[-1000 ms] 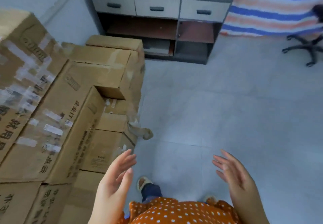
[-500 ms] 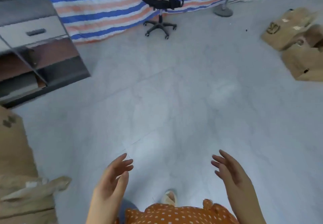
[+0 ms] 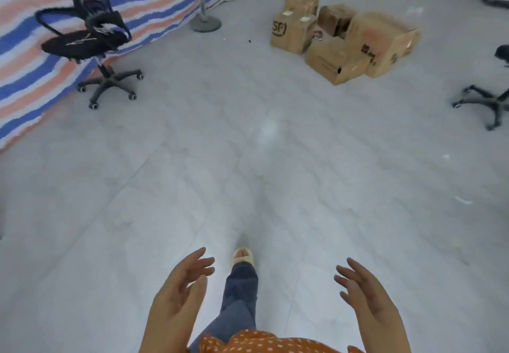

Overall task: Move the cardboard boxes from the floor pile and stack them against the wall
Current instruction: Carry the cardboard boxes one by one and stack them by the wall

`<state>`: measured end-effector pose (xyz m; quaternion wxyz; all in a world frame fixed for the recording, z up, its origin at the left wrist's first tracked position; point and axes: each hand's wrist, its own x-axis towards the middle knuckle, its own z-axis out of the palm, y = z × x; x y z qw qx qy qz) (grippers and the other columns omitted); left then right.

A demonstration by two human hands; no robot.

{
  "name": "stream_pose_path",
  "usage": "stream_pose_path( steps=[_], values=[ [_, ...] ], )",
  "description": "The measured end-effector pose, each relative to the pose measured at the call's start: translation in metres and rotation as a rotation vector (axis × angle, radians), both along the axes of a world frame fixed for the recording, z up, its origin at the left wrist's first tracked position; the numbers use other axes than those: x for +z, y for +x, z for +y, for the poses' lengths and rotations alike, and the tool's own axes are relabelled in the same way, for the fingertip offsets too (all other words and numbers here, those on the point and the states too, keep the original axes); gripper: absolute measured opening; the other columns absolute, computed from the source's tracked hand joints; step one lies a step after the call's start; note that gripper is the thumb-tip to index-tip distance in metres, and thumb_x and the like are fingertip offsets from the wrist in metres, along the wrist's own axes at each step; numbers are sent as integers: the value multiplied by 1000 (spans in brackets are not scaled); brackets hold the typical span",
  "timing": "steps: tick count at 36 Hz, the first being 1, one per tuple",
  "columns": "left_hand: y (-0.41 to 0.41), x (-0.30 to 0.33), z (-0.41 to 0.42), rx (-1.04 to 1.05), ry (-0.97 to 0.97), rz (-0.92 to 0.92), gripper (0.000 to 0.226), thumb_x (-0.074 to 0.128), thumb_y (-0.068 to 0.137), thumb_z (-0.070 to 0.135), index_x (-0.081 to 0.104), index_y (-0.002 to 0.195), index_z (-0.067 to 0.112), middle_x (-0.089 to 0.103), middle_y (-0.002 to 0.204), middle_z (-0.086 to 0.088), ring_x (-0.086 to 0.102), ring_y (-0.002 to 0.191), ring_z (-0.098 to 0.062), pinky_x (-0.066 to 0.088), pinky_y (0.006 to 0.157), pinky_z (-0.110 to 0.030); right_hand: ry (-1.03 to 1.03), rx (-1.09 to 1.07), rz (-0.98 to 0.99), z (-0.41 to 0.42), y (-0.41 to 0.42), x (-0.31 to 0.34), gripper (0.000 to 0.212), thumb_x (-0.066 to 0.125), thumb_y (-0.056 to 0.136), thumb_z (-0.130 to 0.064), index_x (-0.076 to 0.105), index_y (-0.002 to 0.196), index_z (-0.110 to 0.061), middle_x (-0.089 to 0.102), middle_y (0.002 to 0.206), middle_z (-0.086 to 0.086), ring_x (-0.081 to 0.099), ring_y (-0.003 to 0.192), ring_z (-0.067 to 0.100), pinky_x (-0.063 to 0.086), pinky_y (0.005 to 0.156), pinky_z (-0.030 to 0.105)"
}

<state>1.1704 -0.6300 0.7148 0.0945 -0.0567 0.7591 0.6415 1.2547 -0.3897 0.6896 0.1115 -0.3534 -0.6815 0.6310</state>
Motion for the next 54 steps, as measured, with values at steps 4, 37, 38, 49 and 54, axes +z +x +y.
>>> stream_pose_path(
  steps=[4, 37, 38, 49, 54],
  values=[
    [-74, 0, 30, -61, 11, 38, 34, 59, 86, 11, 69, 99, 40, 72, 102, 8, 68, 92, -9, 52, 85, -22, 4, -18, -8, 24, -61, -8, 36, 53, 92, 1, 65, 106, -30, 72, 101, -15, 68, 96, 7, 47, 91, 37],
    [-504, -3, 392, -114, -7, -14, 43, 48, 91, -10, 68, 106, 25, 73, 101, 4, 68, 94, -13, 53, 88, -31, 94, -142, -86, 383, -469, 16, 32, 49, 96, -10, 60, 110, -37, 68, 105, -23, 67, 97, 2, 49, 94, 43],
    [-514, -4, 404, -109, -13, -22, 43, 48, 92, -7, 69, 106, 27, 72, 102, 6, 68, 94, -12, 54, 89, -34, 90, -135, -89, 397, -479, 14, 31, 50, 96, -12, 59, 111, -37, 68, 105, -24, 67, 98, 2, 50, 96, 44],
    [-627, -9, 483, -44, -95, -138, 33, 53, 92, 3, 66, 103, 31, 70, 100, 17, 65, 98, -6, 46, 98, -52, 57, -100, -175, 491, -588, -8, 33, 50, 96, -9, 60, 110, -36, 68, 106, -22, 68, 97, 4, 48, 93, 40],
    [-719, -10, 528, -73, -103, -134, 41, 60, 91, 14, 65, 89, 55, 71, 99, 17, 65, 98, -5, 47, 99, -49, 53, -148, -143, 528, -674, -16, 33, 48, 96, -5, 60, 109, -34, 69, 103, -22, 68, 95, 6, 50, 88, 34]
  ],
)
